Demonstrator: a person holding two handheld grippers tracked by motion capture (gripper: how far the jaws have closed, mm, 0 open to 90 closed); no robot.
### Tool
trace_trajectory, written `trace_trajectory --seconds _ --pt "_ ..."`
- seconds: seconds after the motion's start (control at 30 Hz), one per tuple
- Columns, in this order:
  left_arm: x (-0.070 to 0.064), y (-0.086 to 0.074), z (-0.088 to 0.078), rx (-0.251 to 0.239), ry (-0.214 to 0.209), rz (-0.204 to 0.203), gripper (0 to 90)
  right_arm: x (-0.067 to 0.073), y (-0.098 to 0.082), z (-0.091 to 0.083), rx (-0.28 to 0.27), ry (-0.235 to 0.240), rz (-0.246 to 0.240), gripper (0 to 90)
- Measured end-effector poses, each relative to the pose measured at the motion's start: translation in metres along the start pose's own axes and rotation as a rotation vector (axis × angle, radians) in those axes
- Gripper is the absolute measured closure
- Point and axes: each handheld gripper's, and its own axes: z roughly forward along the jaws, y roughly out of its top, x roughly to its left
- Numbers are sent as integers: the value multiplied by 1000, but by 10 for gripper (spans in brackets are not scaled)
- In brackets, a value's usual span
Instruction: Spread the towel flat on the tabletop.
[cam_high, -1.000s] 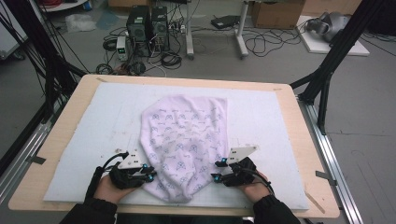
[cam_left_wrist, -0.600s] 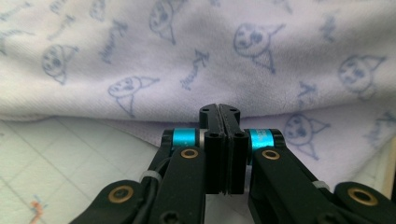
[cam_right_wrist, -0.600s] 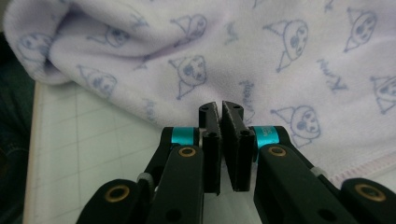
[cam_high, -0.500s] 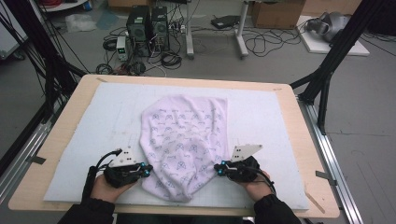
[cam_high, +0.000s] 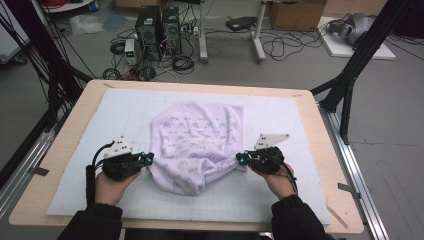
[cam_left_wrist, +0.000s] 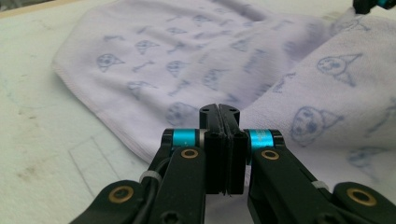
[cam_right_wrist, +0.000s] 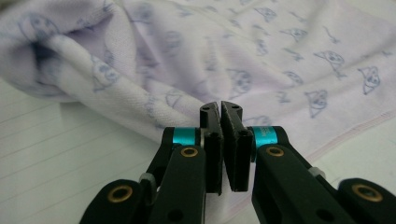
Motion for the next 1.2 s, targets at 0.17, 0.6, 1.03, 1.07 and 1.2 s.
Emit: trace_trajectory --seconds 0.17,0.6,1.03,1.07,1.2 --pt "18 2 33 54 30 -38 886 -27 -2 31 77 -11 67 874" --pt "-4 2 -14 13 -21 17 663 0 0 -4 -40 -36 7 686" --pt "-55 -16 -31 23 -156 99 500 61 -11 0 -45 88 -115 520" --pt "-56 -17 -28 30 -169 101 495 61 -12 5 -38 93 -112 511" --pt "-57 -26 -7 123 -192 121 492 59 -12 21 -4 88 -120 507"
